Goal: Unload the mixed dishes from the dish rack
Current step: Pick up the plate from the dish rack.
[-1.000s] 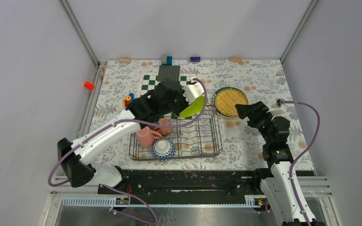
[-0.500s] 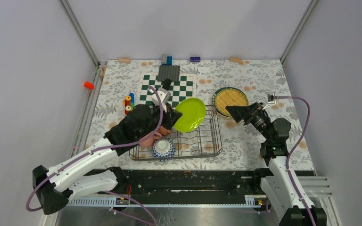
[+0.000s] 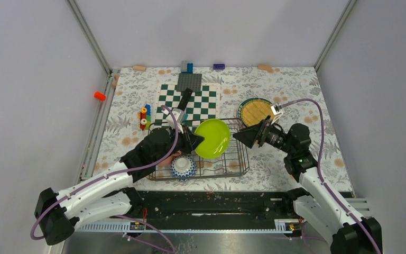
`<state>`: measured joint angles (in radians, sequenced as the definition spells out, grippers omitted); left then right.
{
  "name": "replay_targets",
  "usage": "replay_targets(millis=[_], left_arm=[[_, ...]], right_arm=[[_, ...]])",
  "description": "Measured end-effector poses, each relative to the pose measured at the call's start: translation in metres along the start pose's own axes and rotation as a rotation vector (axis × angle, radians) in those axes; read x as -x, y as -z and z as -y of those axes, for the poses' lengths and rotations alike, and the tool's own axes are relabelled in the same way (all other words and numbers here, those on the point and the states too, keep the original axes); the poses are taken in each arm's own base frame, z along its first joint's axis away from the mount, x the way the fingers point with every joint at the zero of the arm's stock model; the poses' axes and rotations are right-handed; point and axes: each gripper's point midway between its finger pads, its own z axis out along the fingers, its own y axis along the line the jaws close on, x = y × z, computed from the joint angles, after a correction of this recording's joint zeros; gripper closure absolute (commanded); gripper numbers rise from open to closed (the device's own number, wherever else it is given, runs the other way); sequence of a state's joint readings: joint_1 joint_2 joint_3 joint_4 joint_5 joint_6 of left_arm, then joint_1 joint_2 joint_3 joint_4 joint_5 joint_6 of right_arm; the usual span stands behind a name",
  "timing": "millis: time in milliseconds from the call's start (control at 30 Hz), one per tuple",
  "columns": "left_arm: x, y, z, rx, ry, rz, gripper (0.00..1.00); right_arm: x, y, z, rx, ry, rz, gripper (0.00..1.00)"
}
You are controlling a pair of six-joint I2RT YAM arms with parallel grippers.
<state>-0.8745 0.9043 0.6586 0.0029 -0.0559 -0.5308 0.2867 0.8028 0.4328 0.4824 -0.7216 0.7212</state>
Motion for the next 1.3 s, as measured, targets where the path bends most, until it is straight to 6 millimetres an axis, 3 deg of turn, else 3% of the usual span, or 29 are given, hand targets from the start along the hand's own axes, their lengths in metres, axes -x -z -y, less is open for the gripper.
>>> replay_targets(millis=[200,433,833,1133,1300], left_arm=[[-0.014,0.002,0.007,-0.097,0.034,-0.026,1.0],[-0.013,0.003,0.022,-0.191,0.044,-0.036,1.0],[-0.02,0.003,0.036,-0.279,0.043,-0.078,1.0],[-0.031,0.001,0.037,-0.298,0.039,-0.123,1.0],[-0.034,0.001,0.035,-0.292,0.028,-0.133,0.71]], right_arm=[[-0.022,-0.006,0.016,-0.068,-0.014,-0.093,0.01],[-0.044,-0.012,0.011,-0.05,0.001,-0.186,0.01],[-0.052,-0.016,0.008,-0.035,0.019,-0.232,0.29],[-0.051,-0.017,0.002,-0.005,0.03,-0.23,0.64],[-0.047,-0.017,-0.003,0.014,0.041,-0.216,0.8]])
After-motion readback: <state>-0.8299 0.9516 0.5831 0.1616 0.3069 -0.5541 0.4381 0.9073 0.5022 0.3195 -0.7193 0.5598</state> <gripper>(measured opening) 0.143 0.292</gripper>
